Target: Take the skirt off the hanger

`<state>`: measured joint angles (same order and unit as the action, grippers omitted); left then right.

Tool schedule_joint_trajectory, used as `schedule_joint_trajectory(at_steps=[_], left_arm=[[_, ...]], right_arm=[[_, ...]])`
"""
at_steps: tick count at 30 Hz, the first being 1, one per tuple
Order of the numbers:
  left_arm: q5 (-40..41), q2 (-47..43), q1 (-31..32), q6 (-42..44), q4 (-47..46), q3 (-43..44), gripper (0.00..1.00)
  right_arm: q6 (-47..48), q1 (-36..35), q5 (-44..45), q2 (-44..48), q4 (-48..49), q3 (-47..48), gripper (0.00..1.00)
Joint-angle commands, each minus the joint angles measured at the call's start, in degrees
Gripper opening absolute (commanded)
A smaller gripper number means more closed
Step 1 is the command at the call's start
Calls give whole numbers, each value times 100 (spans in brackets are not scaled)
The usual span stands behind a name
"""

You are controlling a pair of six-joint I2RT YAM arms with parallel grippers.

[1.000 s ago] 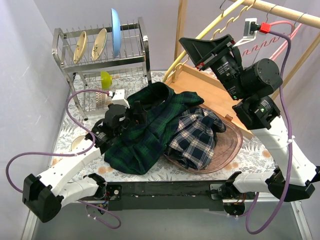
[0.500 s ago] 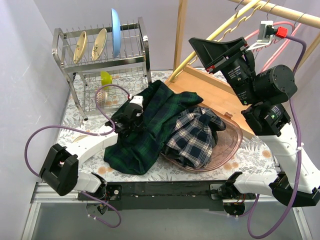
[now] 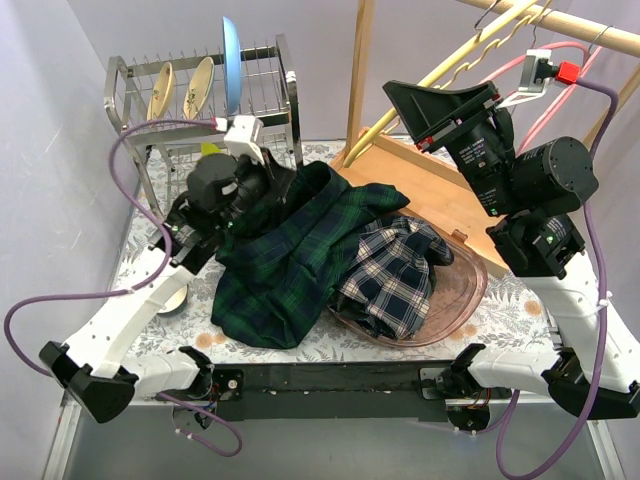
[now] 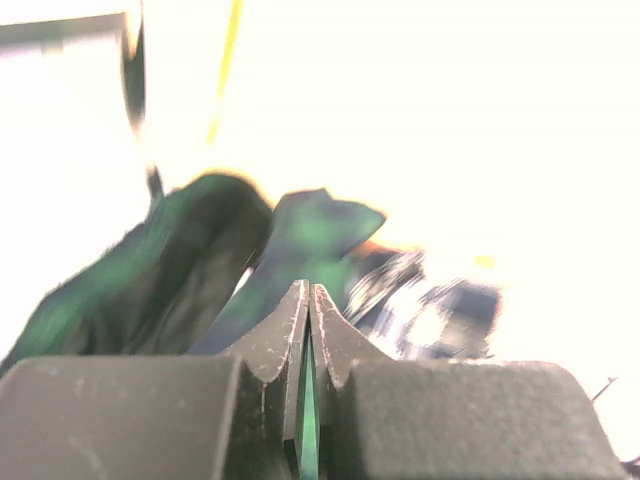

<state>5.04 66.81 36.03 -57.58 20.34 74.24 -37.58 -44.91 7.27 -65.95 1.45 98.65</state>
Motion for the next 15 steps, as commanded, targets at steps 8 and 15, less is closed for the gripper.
schedule_joint_trajectory(at_steps=[8,15], left_arm=[[-688,429,9,1636,611,425,79],[-1541,1395,-298,2075,936,732,82]], right_arm=[[243,-1,135,469,531,-285,1],[330,-1,170,619,567,-399,1]])
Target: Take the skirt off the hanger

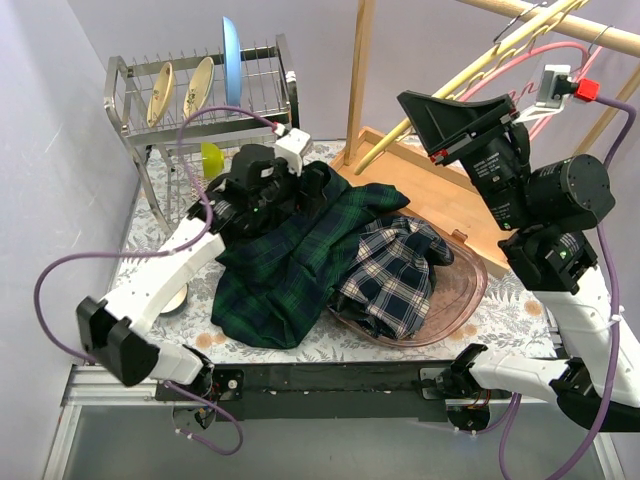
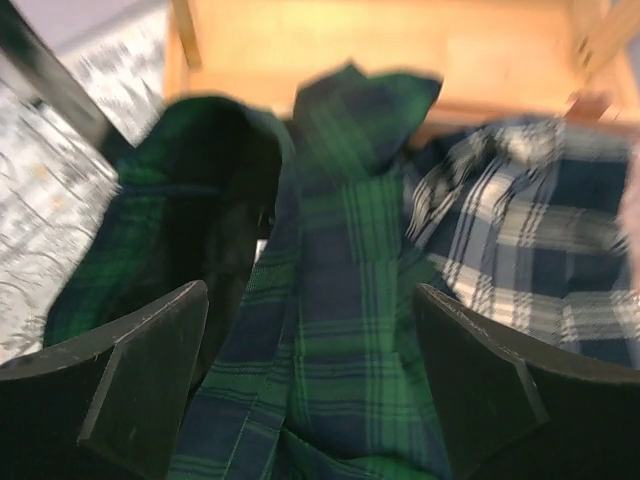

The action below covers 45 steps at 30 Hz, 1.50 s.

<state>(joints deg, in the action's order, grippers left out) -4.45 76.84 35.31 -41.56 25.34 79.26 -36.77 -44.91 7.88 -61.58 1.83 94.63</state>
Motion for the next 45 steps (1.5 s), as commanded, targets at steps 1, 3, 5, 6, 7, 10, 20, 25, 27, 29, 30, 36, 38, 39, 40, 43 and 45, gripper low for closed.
schedule_joint_trajectory(at_steps=[1,3,5,6,7,10,20,25,27,29,30,36,38,39,40,43,45], left_arm=[[-618,498,-287,517,410,212,82],[-837,700,-488,535,297,169,82],[-1048,832,-639,561,252,151,83],[-1049,1007,-665,561,252,142,83],[-1049,1087,-692,570,269,151,83],[-1382,1316,-718,640,235,89,79],[-1700,1185,-710,571,400,563,0],[-1506,834,-718,167,375,1512,0],[-1498,649,-718,0,261,1793,0],[-1637,587,-710,-246,173,2302,0],[-1734,552,-718,-334,147,2504,0],[-2691,701,-710,-1379,-476,4016,0],[-2885,797,-710,-2001,-1080,4394,0],[-3008,832,-710,-2214,-1293,4535,0],[-3070,955,-710,-2416,-1486,4650,0],[-3123,1114,-710,-3312,-2269,4949,0],[-3132,1245,-710,-3830,-2797,4950,0]], right_arm=[[267,-1,117,199,529,3,1],[293,-1,126,243,521,-23,1],[320,-1,109,278,547,-67,1],[346,-1,109,287,538,-85,1],[372,-1,135,287,547,-111,1],[417,-1,196,331,556,-146,1],[434,-1,249,314,582,-103,1],[417,8,293,296,556,-94,1],[408,-1,293,305,538,-103,1],[399,-1,293,313,538,-103,1],[390,-1,293,322,538,-103,1],[408,-1,469,419,521,-138,1],[417,-1,583,480,547,-173,1],[408,-1,670,498,547,-173,1],[434,-1,715,524,538,-182,1],[469,-1,846,629,494,-182,1],[487,-1,943,700,494,-225,1]])
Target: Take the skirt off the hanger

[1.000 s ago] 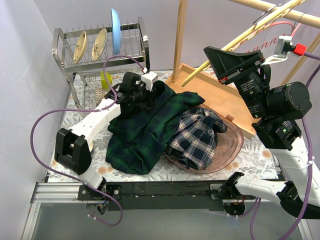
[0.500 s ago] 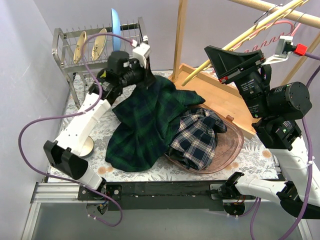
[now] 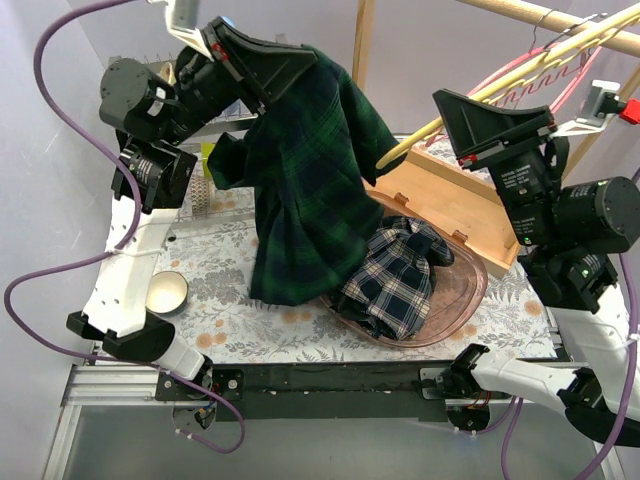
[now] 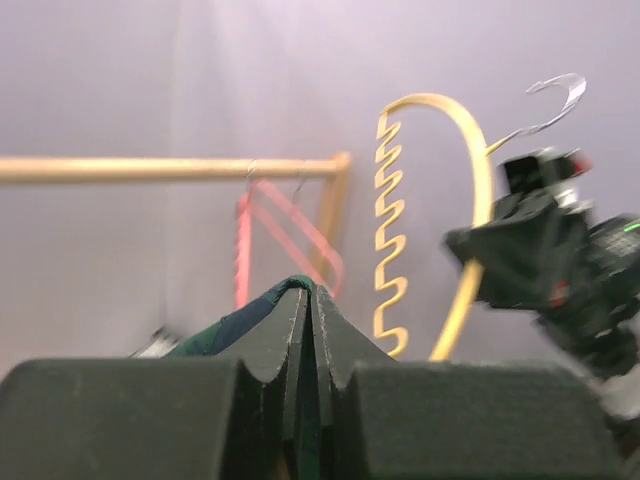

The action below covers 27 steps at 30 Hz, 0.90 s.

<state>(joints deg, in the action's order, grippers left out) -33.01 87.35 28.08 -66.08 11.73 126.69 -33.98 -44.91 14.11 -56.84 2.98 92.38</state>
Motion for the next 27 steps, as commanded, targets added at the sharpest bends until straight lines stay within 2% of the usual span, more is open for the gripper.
schedule_joint_trajectory(at_steps=[1,4,9,16,27], left_arm=[[-258,229,14,-1520,-1549,198,0],[-223,361,127,-1872,-1875,128,0],[75,440,540,-1847,-2200,-13,0],[489,967,1305,-1680,-2638,496,0],[1060,1627,1499,-1846,-3721,935,0]], right_arm=[[216,-1,355,295,378,-9,1],[277,-1,461,445,335,-9,1],[418,-1,584,682,299,-36,1],[480,-1,585,788,177,-71,1],[708,-1,646,894,71,-53,1]])
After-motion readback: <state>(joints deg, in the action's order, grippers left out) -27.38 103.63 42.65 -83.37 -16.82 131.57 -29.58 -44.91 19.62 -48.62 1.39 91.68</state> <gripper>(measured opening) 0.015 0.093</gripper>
